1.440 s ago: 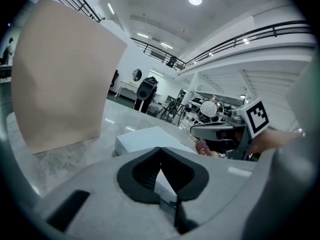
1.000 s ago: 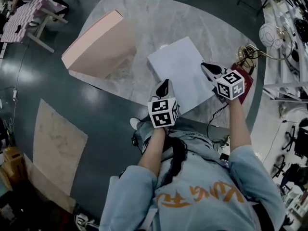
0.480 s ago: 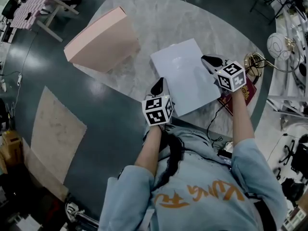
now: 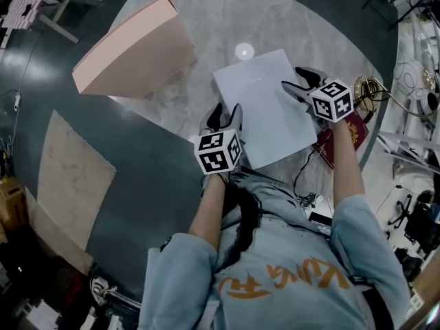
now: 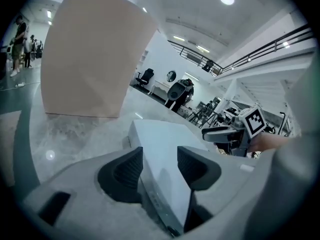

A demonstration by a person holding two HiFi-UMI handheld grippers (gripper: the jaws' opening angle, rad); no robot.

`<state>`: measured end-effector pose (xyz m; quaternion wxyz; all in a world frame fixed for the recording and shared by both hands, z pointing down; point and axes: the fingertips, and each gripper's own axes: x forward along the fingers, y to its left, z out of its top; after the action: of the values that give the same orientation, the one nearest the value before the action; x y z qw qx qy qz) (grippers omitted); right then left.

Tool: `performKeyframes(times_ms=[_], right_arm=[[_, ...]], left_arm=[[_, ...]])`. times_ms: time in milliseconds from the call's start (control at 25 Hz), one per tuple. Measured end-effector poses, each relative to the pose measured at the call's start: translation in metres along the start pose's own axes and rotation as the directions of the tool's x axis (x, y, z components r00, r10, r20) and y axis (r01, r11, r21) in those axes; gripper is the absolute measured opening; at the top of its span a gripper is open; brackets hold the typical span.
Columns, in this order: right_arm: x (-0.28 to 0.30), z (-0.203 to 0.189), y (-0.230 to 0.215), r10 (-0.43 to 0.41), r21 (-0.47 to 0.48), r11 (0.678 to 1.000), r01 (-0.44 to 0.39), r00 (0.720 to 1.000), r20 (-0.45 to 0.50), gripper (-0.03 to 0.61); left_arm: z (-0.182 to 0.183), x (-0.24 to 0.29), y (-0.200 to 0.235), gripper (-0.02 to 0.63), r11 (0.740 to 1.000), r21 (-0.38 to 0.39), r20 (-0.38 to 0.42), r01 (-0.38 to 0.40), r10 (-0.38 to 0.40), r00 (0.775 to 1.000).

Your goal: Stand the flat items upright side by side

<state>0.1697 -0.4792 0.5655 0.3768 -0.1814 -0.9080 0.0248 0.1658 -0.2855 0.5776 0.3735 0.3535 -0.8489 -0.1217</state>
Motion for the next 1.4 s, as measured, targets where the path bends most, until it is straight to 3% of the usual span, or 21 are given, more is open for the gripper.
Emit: performKeyframes(times_ms=[240, 400, 760, 1040, 1400], right_arm=[[0.021, -0.012, -0.011, 0.073, 0.087, 0.994, -0.07, 0.997, -0.036, 0.403], [0.032, -0.022, -0.014, 0.138, 0.138, 0.982, -0.129, 0.989, -0.061, 0.42], [0.047, -0.031, -0.018, 0.219, 0.197, 0.96, -0.198, 0.971, -0.092, 0.439], [0.051, -0.036, -0.014, 0.266, 0.239, 0.942, -0.236, 0.959, -0.102, 0.439], [0.049, -0.021, 0.005, 0.251, 0.189, 0.954, -0.235, 0.965, -0.07, 0.43]], left_arm=[[0.002, 0.02, 0.007, 0.342, 0.997, -0.066, -0.027, 0.036, -0.038, 0.999], [-0.001, 0.033, 0.009, 0.371, 0.996, -0.078, -0.075, 0.048, -0.054, 0.996], [-0.021, 0.048, 0.011, 0.388, 0.993, -0.105, -0.189, 0.047, -0.066, 0.98], [-0.027, 0.054, 0.007, 0.39, 0.981, -0.178, -0.193, 0.077, -0.111, 0.975], [-0.022, 0.036, 0.01, 0.39, 0.989, -0.141, -0.135, 0.031, -0.051, 0.99]])
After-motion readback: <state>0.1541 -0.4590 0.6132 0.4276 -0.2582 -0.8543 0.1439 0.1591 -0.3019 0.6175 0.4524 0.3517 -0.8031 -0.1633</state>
